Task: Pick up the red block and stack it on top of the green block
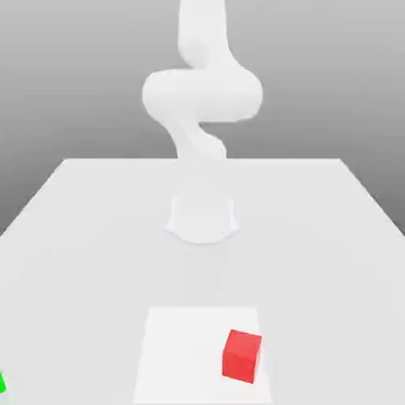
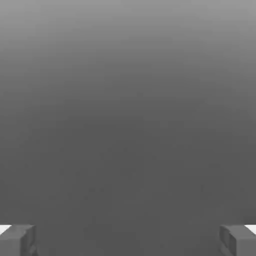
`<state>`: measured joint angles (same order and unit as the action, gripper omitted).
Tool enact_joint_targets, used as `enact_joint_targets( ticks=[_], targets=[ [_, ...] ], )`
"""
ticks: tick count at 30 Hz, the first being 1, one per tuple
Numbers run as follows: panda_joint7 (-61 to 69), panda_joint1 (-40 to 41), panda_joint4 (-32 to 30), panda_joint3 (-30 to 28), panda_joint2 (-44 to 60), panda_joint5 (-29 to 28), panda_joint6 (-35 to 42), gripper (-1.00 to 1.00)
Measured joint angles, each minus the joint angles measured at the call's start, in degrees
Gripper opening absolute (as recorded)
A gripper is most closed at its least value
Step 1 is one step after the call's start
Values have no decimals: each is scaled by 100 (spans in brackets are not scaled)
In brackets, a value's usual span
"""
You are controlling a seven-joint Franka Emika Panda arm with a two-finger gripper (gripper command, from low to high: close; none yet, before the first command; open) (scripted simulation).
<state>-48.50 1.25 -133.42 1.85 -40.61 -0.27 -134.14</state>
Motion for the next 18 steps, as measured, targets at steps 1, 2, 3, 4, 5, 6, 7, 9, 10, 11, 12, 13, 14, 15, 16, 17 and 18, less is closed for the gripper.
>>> enact_joint_targets(
  ticks=[1,2,3,4,5,6,7,9,10,11,12,13,14,15,16,17,18],
  targets=[
    [-123,44,-71,73,225,-22,-103,0],
    [-238,89,-138,146,442,-42,-199,0],
    [-356,127,-205,212,654,-66,-296,0],
    [-476,159,-271,273,864,-93,-392,0],
    [-593,193,-337,335,1073,-119,-487,0],
    [-711,225,-402,395,1281,-147,-582,0],
    [-829,256,-467,454,1490,-174,-676,0],
    [-1066,309,-598,563,1906,-231,-865,0],
    [-1187,330,-663,611,2115,-261,-959,0],
    [-1307,346,-728,654,2323,-293,-1052,0],
    [-1428,360,-793,694,2532,-323,-1146,0],
    [-1547,369,-858,730,2740,-353,-1240,0],
    [-1664,376,-923,763,2949,-379,-1334,0],
    [-1780,376,-988,789,3157,-404,-1427,0],
    [-1893,373,-1053,812,3364,-424,-1522,0],
    [-2002,362,-1118,831,3571,-439,-1616,0],
    [-2106,342,-1183,847,3778,-448,-1711,0]
  ],
)
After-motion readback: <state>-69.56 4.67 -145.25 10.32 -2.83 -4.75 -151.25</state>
